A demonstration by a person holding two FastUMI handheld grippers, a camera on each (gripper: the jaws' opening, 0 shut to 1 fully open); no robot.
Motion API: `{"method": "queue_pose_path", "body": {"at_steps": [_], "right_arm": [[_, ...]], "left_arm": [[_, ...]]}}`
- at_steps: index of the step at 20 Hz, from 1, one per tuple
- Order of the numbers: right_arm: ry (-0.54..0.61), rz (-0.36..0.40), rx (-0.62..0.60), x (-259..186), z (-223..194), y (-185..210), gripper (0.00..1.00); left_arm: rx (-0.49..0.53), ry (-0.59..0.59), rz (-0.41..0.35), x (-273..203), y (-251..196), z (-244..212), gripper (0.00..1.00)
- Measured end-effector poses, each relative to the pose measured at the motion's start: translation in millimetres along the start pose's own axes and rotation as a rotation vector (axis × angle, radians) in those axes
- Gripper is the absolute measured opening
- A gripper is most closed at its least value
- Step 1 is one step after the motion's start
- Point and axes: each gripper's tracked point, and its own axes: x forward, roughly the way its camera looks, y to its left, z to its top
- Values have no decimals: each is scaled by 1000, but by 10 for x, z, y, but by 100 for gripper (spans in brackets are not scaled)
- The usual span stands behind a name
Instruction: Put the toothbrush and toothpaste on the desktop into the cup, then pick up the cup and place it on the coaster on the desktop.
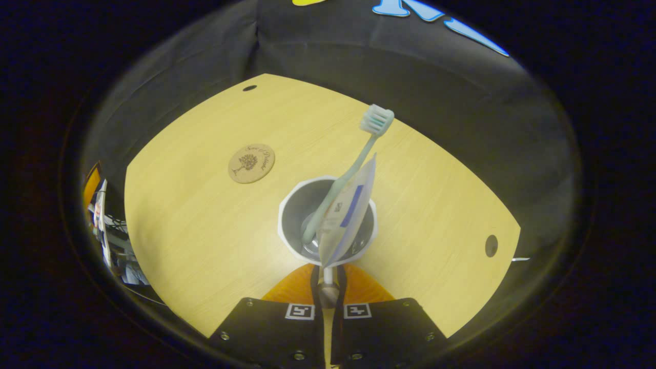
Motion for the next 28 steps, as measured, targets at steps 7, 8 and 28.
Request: {"method": "queue_pose_path", "body": {"at_steps": [7, 8, 28], "right_arm": [[-62, 38, -16, -28, 441, 447, 6], [-62, 44, -28, -8, 490, 527, 6], [-13, 31, -95, 468, 1172, 1274, 6]], "left_arm": [[-17, -4, 11, -2, 200, 3, 92], [-18, -4, 16, -2, 259, 11, 93], [-54, -6, 94, 69, 1243, 62, 93]]}}
